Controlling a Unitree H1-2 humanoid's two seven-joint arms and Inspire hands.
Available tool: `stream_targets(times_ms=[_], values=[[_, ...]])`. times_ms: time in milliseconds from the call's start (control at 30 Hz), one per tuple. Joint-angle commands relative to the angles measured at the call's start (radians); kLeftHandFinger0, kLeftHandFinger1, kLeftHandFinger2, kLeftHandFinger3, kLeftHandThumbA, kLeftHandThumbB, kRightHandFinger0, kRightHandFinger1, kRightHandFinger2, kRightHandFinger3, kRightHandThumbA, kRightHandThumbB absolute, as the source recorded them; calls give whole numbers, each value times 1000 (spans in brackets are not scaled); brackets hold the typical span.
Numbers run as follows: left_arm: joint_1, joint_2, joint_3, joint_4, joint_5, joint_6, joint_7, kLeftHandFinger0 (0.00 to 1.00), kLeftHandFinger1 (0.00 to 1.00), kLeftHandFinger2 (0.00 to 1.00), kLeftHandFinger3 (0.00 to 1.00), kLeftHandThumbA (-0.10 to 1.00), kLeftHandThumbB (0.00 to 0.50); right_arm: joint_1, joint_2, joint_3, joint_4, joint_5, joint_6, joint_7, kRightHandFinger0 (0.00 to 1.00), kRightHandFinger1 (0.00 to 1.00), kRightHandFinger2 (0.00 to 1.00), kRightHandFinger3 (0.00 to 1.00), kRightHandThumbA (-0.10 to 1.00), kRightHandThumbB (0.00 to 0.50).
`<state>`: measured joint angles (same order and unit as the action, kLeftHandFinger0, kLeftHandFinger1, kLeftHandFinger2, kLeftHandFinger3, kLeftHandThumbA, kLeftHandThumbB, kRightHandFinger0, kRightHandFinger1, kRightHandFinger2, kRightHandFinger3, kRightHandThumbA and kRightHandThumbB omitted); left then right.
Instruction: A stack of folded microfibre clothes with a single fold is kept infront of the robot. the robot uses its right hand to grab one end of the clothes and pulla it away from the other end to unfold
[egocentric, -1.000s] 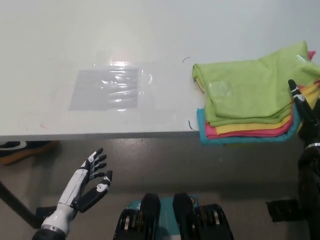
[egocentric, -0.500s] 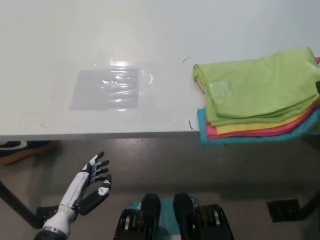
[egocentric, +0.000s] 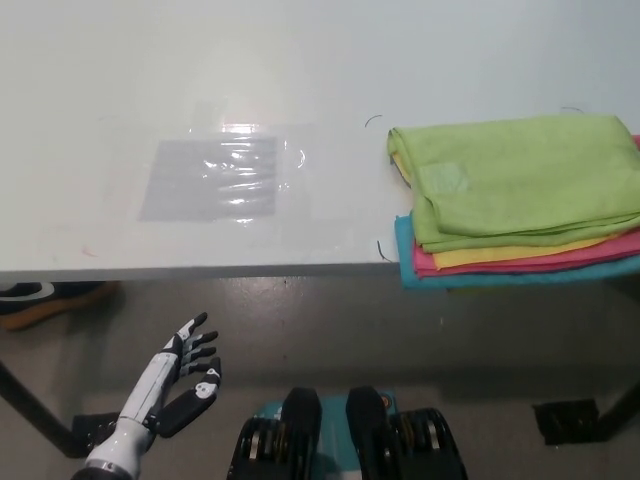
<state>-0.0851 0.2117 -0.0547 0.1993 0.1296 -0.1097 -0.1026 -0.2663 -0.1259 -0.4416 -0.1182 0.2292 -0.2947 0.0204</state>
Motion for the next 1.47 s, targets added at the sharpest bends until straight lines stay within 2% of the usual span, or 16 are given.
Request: stream_targets(times_ms=[0,33,133,200,267,367,500,667,733,767,833,900,1000,1100,1267,1433], values=[[-3,25,-10,-40,29,-27,-3,856,868,909,1000,406,0,118,79,172,-421,-355,-175,67,1000,1000,1000,1000,1000,322],[-3,25,-10,-44,27,-23,-5,855,869,911,1000,402,0,152,89,224,-360,-331,-175,81,1000,1000,1000,1000,1000,331],[-6,26,-8,-45,22,-31,-7,841,866,904,1000,393,0,188,101,301,-221,-321,-175,68,1000,1000,1000,1000,1000,313],[-8,27,-11,-46,27,-31,-7,833,868,916,1000,414,2,216,119,344,-85,-312,-175,76,1000,1000,1000,1000,1000,369],[-10,27,-13,-48,26,-28,-9,849,885,939,1000,461,16,228,116,374,6,-345,-173,53,1000,1000,1000,1000,1000,334],[-17,21,-14,-43,19,-32,-8,864,904,964,1000,536,27,233,90,416,113,-417,-174,26,1000,1000,1000,1000,1000,357],[-22,17,-10,-38,18,-39,0,889,941,1000,1000,603,43,218,57,479,225,-485,-175,-27,1000,1000,1000,1000,1000,336],[-25,13,-11,-38,24,-43,6,920,973,1000,1000,677,54,187,19,507,327,-490,-175,-42,1000,1000,1000,1000,1000,322],[-33,7,-10,-35,17,-42,4,928,989,1000,1000,692,68,175,14,500,365,-432,-135,-1,1000,1000,1000,1000,1000,375],[-33,3,-9,-34,15,-43,6,935,1000,1000,1000,690,65,173,10,501,370,-428,-126,3,1000,1000,1000,1000,1000,381],[-32,-5,-11,-32,20,-58,15,945,1000,1000,1000,683,43,172,-5,509,370,-437,-85,14,1000,1000,1000,1000,1000,360],[-31,-7,-12,-34,29,-59,19,967,1000,1000,1000,700,45,176,-12,516,364,-449,-50,18,1000,1000,1000,1000,1000,358],[-23,-14,-15,-50,48,-52,30,1000,1000,1000,1000,781,53,184,-20,520,355,-451,-30,17,1000,1000,1000,1000,1000,360],[-12,-18,-14,-67,46,-40,27,1000,1000,1000,1000,813,54,182,-23,518,367,-426,-51,21,1000,1000,1000,1000,1000,341],[20,-20,-15,-116,50,-29,23,1000,1000,1000,1000,875,61,175,-27,516,382,-417,-45,24,1000,1000,1000,1000,1000,339],[17,-17,-12,-125,46,-21,15,1000,1000,1000,1000,875,56,167,-27,517,395,-421,-41,23,1000,1000,1000,1000,1000,332]])
